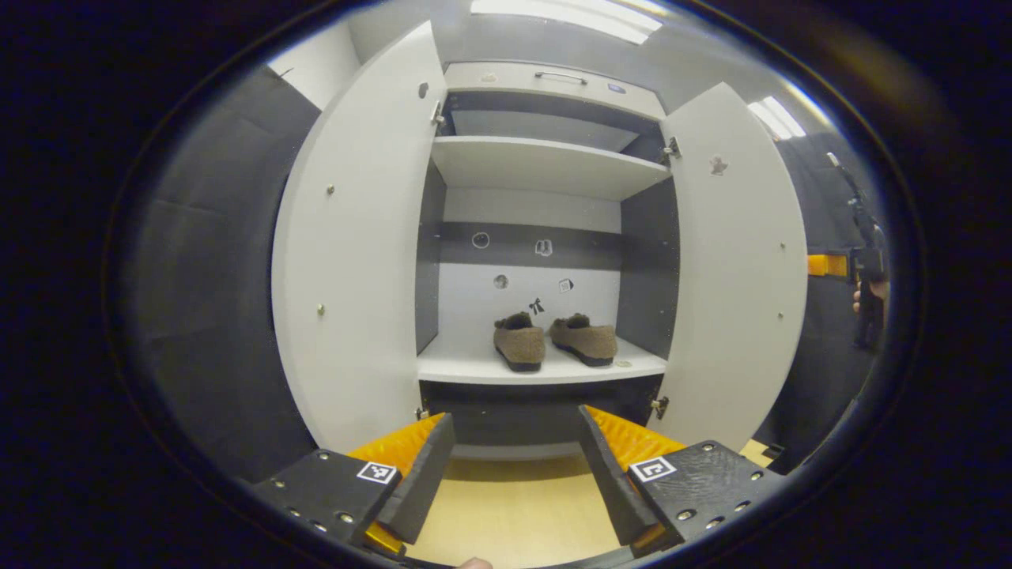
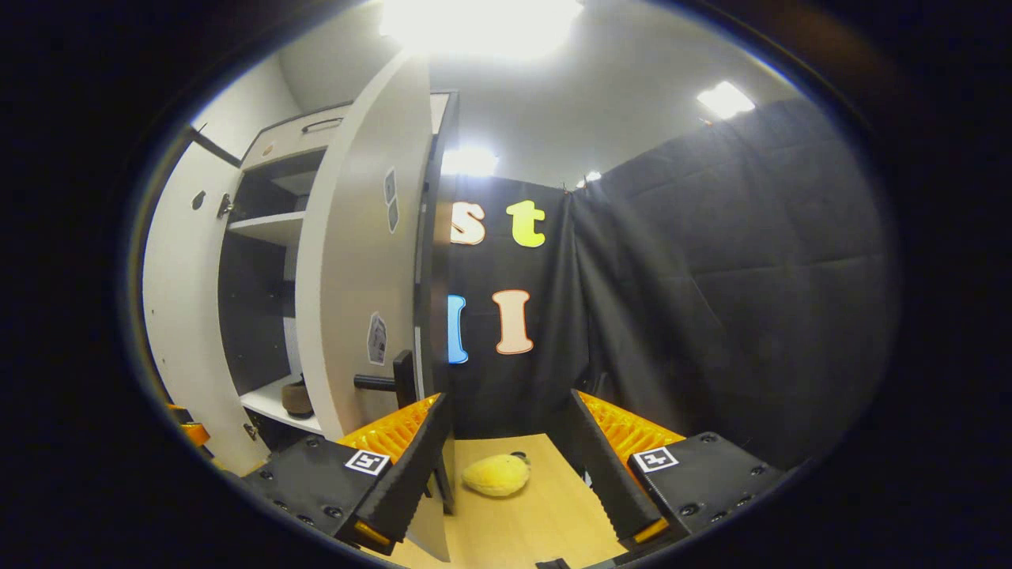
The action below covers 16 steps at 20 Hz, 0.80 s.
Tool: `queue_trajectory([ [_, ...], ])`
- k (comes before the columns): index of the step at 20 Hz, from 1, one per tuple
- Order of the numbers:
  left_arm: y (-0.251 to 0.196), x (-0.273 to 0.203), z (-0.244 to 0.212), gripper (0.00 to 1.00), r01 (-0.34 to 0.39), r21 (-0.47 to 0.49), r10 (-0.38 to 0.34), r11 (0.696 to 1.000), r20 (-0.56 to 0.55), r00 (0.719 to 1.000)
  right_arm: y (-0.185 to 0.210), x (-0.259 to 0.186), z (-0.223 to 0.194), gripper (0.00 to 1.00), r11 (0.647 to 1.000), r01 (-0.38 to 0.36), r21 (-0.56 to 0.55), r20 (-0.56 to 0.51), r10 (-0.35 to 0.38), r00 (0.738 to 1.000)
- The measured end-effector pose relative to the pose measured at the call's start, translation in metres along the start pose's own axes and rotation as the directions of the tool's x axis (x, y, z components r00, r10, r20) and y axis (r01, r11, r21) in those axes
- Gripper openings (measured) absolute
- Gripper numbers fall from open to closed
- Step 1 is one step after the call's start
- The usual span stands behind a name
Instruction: Grab one shoe with the right hand and put it into the shoe cabinet, grab the other shoe with the left hand and put it into the shoe cabinet; then close the right door with the right hand and the left door with the left hand.
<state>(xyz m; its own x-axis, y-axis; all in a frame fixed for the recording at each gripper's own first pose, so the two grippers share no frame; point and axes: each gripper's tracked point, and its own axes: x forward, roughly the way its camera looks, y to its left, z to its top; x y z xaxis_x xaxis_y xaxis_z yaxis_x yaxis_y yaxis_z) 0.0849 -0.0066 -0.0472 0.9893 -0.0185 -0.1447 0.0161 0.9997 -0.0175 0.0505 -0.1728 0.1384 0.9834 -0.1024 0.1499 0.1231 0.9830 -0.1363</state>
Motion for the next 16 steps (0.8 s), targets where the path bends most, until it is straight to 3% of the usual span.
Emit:
queue_trajectory([
  [1,0.001,-0.004,-0.003,0.90,0.006,-0.001,-0.006,1.000,0.002,1.000,0.002,-0.001,0.000,0.91,1.000,0.007,0.006,-0.001,-0.007,1.000],
  [7,0.025,-0.032,-0.014,0.90,-0.023,-0.036,0.023,0.999,-0.005,1.000,0.017,-0.008,-0.003,0.96,0.997,0.024,0.071,-0.001,-0.024,1.000],
  [9,0.030,-0.039,-0.018,0.94,-0.034,-0.048,0.033,0.998,-0.014,0.999,0.028,-0.012,-0.003,0.96,0.997,0.002,0.081,0.003,-0.002,1.000],
  [14,0.041,-0.047,-0.022,0.90,-0.057,-0.053,0.055,0.997,-0.029,0.998,0.060,-0.016,-0.005,0.96,0.987,-0.070,0.148,0.013,0.069,0.998],
  [15,0.042,-0.048,-0.023,0.90,-0.062,-0.050,0.060,0.997,-0.027,0.998,0.068,-0.015,-0.005,0.92,0.982,-0.087,0.170,0.017,0.086,0.996],
  [16,0.041,-0.048,-0.022,0.90,-0.063,-0.050,0.061,0.997,-0.026,0.998,0.075,-0.015,-0.006,0.96,0.976,-0.105,0.193,0.014,0.105,0.994],
])
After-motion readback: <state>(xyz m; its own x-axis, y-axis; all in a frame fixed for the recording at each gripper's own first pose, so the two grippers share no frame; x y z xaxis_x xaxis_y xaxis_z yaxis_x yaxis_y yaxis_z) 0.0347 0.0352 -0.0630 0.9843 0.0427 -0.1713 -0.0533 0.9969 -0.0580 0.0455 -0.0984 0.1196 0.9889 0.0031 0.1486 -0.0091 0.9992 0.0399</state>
